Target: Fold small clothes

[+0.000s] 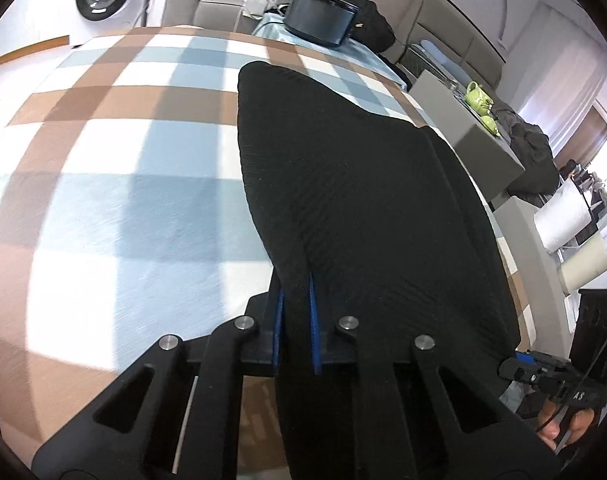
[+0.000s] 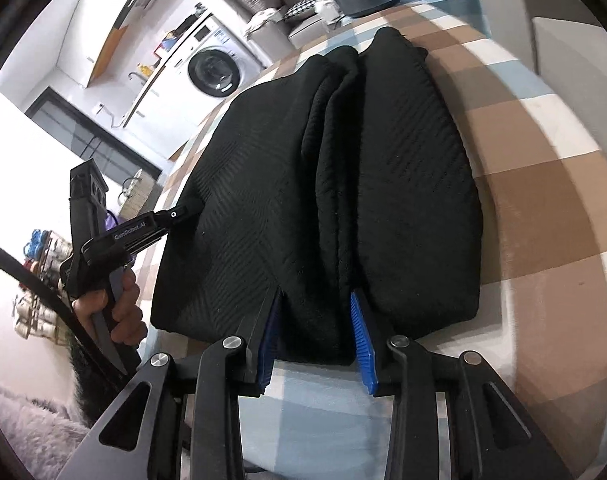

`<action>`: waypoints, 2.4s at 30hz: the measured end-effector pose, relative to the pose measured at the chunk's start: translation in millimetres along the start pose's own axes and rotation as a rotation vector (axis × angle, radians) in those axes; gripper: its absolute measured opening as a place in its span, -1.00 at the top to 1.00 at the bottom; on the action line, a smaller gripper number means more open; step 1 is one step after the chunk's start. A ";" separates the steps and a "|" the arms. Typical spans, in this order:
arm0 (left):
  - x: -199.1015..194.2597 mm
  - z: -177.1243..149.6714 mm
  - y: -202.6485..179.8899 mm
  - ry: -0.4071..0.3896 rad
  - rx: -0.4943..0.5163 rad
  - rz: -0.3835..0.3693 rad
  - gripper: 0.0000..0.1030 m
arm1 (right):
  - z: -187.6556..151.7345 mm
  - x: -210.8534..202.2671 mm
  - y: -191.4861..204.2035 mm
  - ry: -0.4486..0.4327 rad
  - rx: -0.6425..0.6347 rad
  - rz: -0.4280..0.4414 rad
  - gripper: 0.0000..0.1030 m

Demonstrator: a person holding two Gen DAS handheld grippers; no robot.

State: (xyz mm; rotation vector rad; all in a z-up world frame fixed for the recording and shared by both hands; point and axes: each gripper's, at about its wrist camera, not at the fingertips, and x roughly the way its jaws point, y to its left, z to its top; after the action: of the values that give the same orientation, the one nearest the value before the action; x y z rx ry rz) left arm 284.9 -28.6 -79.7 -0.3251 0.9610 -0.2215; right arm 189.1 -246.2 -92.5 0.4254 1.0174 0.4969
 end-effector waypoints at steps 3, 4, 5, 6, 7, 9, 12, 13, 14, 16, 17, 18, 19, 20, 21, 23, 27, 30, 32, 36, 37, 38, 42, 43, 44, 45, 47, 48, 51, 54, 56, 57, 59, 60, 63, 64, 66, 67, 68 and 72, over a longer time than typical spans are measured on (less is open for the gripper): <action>-15.9 -8.9 18.7 -0.012 -0.005 0.038 0.85 | -1.3 10.0 11.2 0.040 -0.026 0.042 0.34; -20.3 -11.2 24.1 -0.014 -0.008 0.050 0.85 | -2.1 14.6 17.7 0.058 -0.044 0.055 0.34; -25.7 -13.4 32.0 -0.016 -0.014 0.063 0.84 | -2.9 19.5 26.3 0.078 -0.070 0.070 0.33; -29.0 -14.6 37.1 -0.018 -0.018 0.065 0.83 | -1.6 22.3 31.8 0.088 -0.085 0.084 0.33; -31.9 -15.2 44.0 -0.014 -0.032 0.068 0.82 | 2.4 24.9 35.3 0.090 -0.093 0.094 0.33; -34.6 -14.7 52.1 0.000 -0.050 0.072 0.73 | 11.8 31.3 40.4 0.087 -0.106 0.105 0.31; -45.8 -15.7 57.6 -0.027 -0.058 0.069 0.69 | 32.8 45.7 42.8 0.090 -0.110 0.123 0.30; -49.0 -16.3 57.5 -0.034 -0.051 0.077 0.64 | 38.7 49.2 43.3 0.084 -0.114 0.117 0.25; -52.0 -16.1 56.1 -0.039 -0.041 0.090 0.50 | 47.6 56.8 41.1 0.089 -0.107 0.102 0.24; -57.8 -16.0 54.5 -0.055 -0.037 0.100 0.18 | 63.0 66.9 38.3 0.110 -0.084 0.115 0.24; -62.5 -17.0 54.3 -0.075 -0.042 0.095 -0.01 | 71.5 72.3 36.2 0.102 -0.078 0.118 0.24; -65.9 -18.6 52.8 -0.086 -0.047 0.091 -0.10 | 78.5 78.4 34.4 0.097 -0.071 0.114 0.24; -68.3 -19.3 52.6 -0.094 -0.050 0.086 -0.11 | 82.3 84.1 33.4 0.101 -0.064 0.112 0.24; -70.2 -20.2 51.4 -0.097 -0.051 0.085 -0.11 | 88.8 90.3 32.5 0.102 -0.045 0.118 0.24; -70.9 -20.4 50.9 -0.096 -0.052 0.087 -0.11 | 95.4 94.4 32.6 0.091 -0.034 0.121 0.24; -71.5 -21.7 49.6 -0.096 -0.055 0.092 -0.11 | 109.1 105.0 38.6 0.077 -0.057 0.097 0.27; -71.9 -23.4 48.5 -0.095 -0.062 0.091 -0.11 | 126.8 116.4 49.1 0.069 -0.104 0.043 0.80; -70.9 -22.3 47.1 -0.090 -0.061 0.087 -0.11 | 132.3 86.8 74.0 -0.033 -0.205 0.075 0.83; -68.0 -20.9 46.6 -0.084 -0.058 0.089 -0.11 | 132.5 62.4 80.9 -0.092 -0.244 0.053 0.84; -58.6 -20.0 43.0 -0.065 -0.057 0.079 -0.11 | 134.3 65.9 51.2 -0.054 -0.197 -0.038 0.82; -55.9 -19.8 41.8 -0.059 -0.055 0.075 -0.11 | 134.6 76.0 35.7 -0.014 -0.149 -0.041 0.82; -53.1 -19.7 39.9 -0.052 -0.049 0.074 -0.11 | 133.2 78.9 26.6 0.009 -0.120 -0.037 0.82; -44.7 -22.3 33.1 -0.029 -0.026 0.074 -0.11 | 125.8 76.1 9.5 0.030 -0.080 0.013 0.67; -42.8 -22.5 32.9 -0.025 -0.024 0.075 -0.11 | 122.1 72.5 7.5 0.029 -0.081 0.023 0.61; -40.5 -23.0 32.4 -0.018 -0.022 0.076 -0.11 | 116.9 69.5 4.2 0.032 -0.075 0.031 0.58; -38.3 -23.6 31.7 -0.011 -0.022 0.076 -0.11 | 114.0 68.7 1.8 0.038 -0.066 0.042 0.57; -35.9 -24.1 31.2 -0.006 -0.021 0.073 -0.11 | 100.4 64.1 0.6 0.049 -0.042 0.072 0.56; -35.2 -24.7 30.4 -0.004 -0.019 0.071 -0.11 | 92.1 57.5 -1.7 0.053 -0.031 0.088 0.56; -33.2 -25.2 29.9 0.003 -0.017 0.065 -0.11 | 63.6 35.2 -3.7 0.047 -0.022 0.161 0.48; -30.7 -25.1 27.7 0.010 -0.011 0.053 -0.11 | 37.7 18.1 -0.8 0.028 -0.071 0.190 0.43; -29.1 -25.0 25.6 0.014 -0.003 0.054 -0.11 | 28.0 17.9 -1.9 0.022 -0.067 0.149 0.44; -28.9 -25.2 23.6 0.014 0.004 0.061 -0.11 | 26.9 18.0 -2.7 0.022 -0.059 0.145 0.53; -30.5 -25.8 21.1 0.013 0.012 0.064 -0.11 | 25.6 10.4 4.7 0.002 -0.086 0.158 0.75; -32.2 -26.7 20.4 0.010 0.014 0.063 -0.11 | 24.7 2.6 11.5 -0.029 -0.120 0.182 0.75; -35.8 -29.9 22.5 0.005 0.002 0.058 -0.11 | 28.7 3.8 15.8 -0.007 -0.131 0.136 0.74; -36.6 -30.8 23.5 0.006 0.000 0.057 -0.11 | 28.9 12.4 11.4 0.041 -0.117 0.090 0.71; -37.8 -33.0 24.9 0.009 -0.002 0.062 -0.11 | 30.8 17.2 4.2 0.057 -0.093 0.109 0.65; -38.9 -34.0 25.8 0.008 -0.003 0.064 -0.11 | 32.3 14.6 4.9 0.046 -0.094 0.124 0.57; -39.4 -34.6 26.7 0.008 -0.005 0.063 -0.11 | 34.9 13.1 7.4 0.036 -0.106 0.121 0.51; -37.2 -35.0 29.5 0.012 -0.010 0.064 -0.11 | 59.8 27.9 12.0 0.026 -0.120 0.116 0.18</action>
State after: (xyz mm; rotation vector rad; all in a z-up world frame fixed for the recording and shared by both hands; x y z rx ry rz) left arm 236.4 4.9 -80.6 -0.3022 0.9831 -0.1609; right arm 251.5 -226.7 -77.5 0.3732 0.9858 0.6648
